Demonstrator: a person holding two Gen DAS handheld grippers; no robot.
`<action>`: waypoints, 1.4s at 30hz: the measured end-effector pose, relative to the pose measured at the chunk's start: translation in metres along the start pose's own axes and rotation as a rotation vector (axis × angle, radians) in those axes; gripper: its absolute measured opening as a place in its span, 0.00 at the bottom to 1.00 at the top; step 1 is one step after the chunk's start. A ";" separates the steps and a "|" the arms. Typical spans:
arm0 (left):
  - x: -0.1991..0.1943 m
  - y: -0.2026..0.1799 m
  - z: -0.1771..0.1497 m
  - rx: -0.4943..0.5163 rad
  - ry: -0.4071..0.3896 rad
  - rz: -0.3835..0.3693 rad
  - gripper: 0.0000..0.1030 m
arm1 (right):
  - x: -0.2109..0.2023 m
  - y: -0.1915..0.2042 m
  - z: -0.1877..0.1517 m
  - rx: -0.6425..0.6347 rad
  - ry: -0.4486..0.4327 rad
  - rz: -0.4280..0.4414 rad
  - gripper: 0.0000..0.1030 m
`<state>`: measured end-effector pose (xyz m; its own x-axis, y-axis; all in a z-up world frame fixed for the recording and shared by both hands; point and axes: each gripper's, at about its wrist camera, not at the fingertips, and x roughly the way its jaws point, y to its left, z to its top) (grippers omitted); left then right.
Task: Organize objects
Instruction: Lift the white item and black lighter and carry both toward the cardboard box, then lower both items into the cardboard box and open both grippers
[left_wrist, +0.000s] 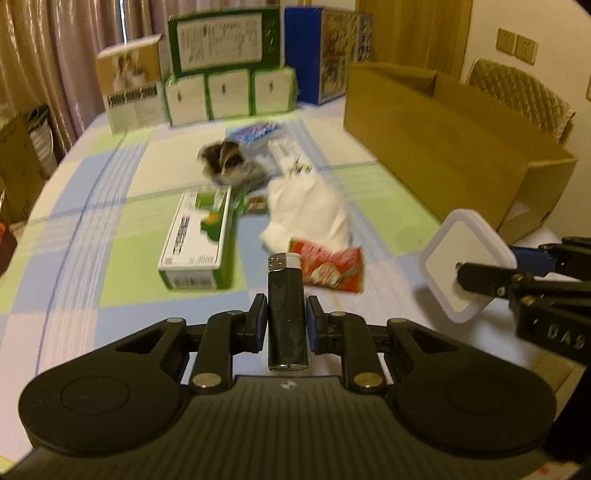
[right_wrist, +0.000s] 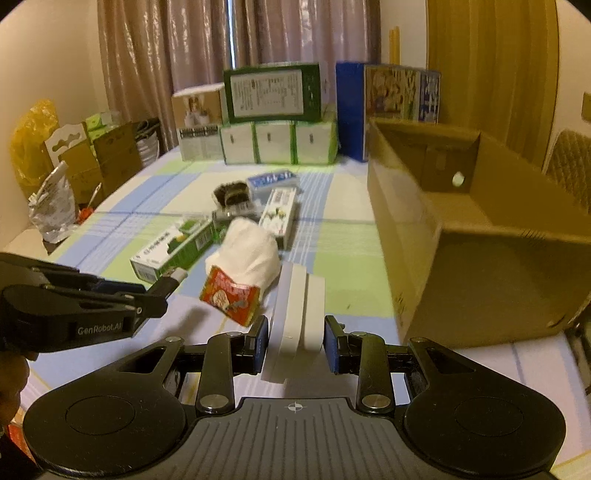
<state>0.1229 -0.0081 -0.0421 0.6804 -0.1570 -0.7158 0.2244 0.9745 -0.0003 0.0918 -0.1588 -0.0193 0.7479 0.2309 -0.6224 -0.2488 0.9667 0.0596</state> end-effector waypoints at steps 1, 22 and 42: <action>-0.006 -0.004 0.005 0.000 -0.011 -0.008 0.17 | -0.006 -0.001 0.002 0.000 -0.012 -0.002 0.28; -0.040 -0.135 0.140 0.115 -0.164 -0.184 0.17 | -0.081 -0.134 0.104 0.022 -0.186 -0.171 0.28; 0.052 -0.193 0.166 0.192 -0.076 -0.223 0.28 | -0.038 -0.221 0.103 0.151 -0.108 -0.171 0.28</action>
<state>0.2308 -0.2310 0.0365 0.6486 -0.3821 -0.6583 0.4969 0.8677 -0.0140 0.1819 -0.3696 0.0711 0.8347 0.0648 -0.5469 -0.0237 0.9964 0.0818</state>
